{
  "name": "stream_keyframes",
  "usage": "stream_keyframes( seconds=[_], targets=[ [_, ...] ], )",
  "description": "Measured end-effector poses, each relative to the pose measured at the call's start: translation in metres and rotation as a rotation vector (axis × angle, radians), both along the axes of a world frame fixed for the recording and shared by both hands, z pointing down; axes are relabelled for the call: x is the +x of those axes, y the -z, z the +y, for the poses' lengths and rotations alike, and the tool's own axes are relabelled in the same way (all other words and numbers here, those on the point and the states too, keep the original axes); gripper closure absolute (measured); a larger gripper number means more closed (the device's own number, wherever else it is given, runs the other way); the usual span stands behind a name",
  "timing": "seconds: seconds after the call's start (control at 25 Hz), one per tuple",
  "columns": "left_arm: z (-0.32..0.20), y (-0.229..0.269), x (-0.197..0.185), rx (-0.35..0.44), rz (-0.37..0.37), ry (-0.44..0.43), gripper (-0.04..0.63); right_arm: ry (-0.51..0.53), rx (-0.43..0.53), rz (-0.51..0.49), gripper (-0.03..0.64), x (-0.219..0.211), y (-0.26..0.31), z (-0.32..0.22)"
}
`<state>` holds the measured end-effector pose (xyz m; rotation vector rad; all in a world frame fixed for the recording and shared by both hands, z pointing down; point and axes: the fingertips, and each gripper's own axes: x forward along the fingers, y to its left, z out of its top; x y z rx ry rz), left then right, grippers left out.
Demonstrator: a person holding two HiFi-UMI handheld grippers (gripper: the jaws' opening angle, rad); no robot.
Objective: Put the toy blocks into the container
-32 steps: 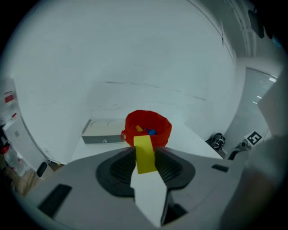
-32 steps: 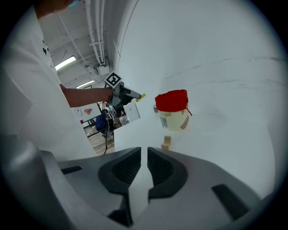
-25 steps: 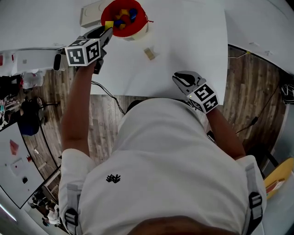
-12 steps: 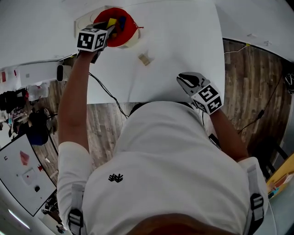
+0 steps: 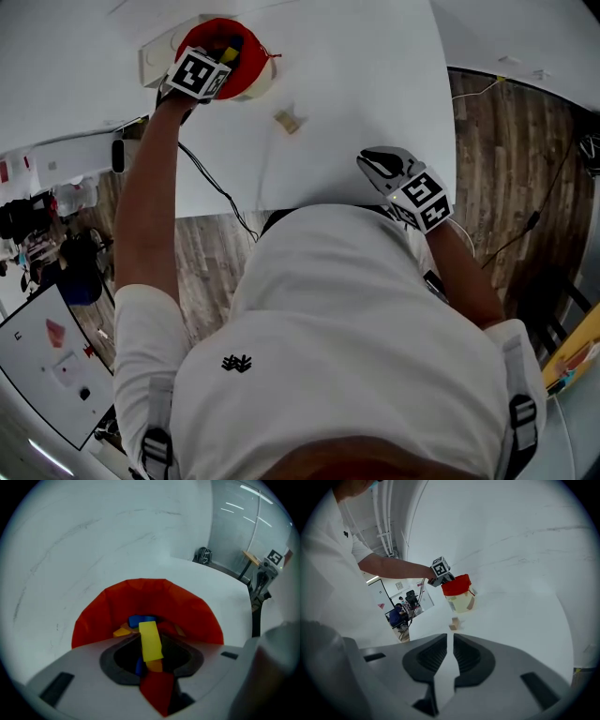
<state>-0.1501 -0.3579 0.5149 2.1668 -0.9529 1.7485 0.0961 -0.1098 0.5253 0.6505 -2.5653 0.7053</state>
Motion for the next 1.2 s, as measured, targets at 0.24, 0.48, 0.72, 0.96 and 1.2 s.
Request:
stream_keyframes(
  seconds=[0.24, 0.48, 0.72, 0.96, 1.2],
  targets=[
    [0.0, -0.006, -0.001, -0.016, -0.029, -0.013, 0.451, -0.012, -0.006, 0.005, 0.574, 0.003, 0.0, 0.001],
    [-0.001, -0.006, 0.0, -0.009, -0.034, -0.003, 0.439, -0.015, 0.003, 0.009, 0.574, 0.001, 0.002, 0.002],
    [0.003, 0.009, 0.001, 0.033, 0.028, 0.01, 0.428, -0.012, 0.009, 0.018, 0.574, -0.002, 0.004, 0.005],
    [0.006, 0.043, -0.005, 0.161, 0.172, 0.059, 0.436, 0.004, 0.026, 0.027, 0.574, -0.017, 0.009, 0.007],
    [0.03, 0.076, -0.023, 0.27, 0.353, 0.156, 0.442, 0.046, 0.042, 0.032, 0.574, -0.044, 0.016, 0.02]
  ],
)
